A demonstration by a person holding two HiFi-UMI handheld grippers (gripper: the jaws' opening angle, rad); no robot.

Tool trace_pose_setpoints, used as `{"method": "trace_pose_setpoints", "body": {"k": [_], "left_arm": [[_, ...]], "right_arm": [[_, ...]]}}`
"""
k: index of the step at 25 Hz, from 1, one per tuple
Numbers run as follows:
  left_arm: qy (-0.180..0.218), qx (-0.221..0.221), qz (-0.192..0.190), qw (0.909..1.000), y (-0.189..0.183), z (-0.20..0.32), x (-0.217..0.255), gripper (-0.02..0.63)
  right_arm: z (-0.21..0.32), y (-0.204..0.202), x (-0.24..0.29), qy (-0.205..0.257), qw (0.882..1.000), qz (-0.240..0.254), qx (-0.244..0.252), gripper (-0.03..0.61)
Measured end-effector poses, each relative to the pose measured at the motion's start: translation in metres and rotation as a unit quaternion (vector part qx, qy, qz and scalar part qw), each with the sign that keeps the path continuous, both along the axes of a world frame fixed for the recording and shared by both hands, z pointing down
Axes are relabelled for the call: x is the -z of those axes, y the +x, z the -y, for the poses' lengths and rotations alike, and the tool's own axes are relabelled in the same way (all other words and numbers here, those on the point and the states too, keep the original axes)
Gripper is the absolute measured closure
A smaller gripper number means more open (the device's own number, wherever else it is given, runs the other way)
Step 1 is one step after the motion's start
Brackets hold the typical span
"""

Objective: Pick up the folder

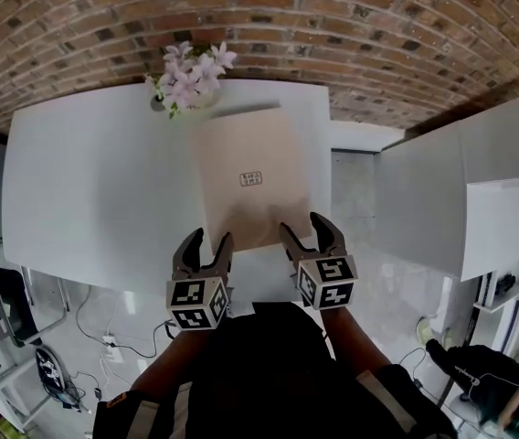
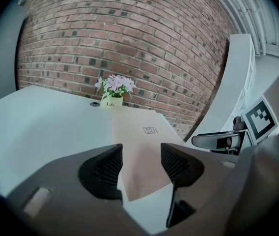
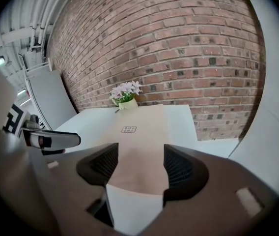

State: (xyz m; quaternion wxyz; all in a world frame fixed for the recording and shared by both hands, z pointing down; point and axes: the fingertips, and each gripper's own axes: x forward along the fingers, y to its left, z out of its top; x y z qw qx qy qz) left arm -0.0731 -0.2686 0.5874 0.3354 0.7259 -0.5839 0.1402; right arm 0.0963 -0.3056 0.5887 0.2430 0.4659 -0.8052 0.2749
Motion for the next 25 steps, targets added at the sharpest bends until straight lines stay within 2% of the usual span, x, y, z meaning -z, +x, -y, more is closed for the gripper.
{"method": "trace_pose_setpoints", "body": {"k": [7,13,18,25], "left_arm": [[-0.033,-0.007,-0.013,0.9993,0.0,0.01,-0.026,0.306],[-0.053,-0.01,-0.021,0.9983,0.003,0.017,-0.043,0.281],[-0.075,-0.007,-0.037,0.9965,0.006,0.023,-0.057,0.23],[-0.087,-0.008,-0.049,0.9949,0.009,0.028,-0.068,0.209]], "right_arm": [[0.013,0.002,-0.021,-0.03,0.999,0.013,0.002,0.231],[0.022,0.004,-0.04,-0.051,0.998,0.019,0.007,0.207],[0.03,0.002,-0.053,-0.064,0.997,0.038,0.017,0.184],[0.034,-0.001,-0.064,-0.086,0.995,0.047,0.025,0.176]]}}
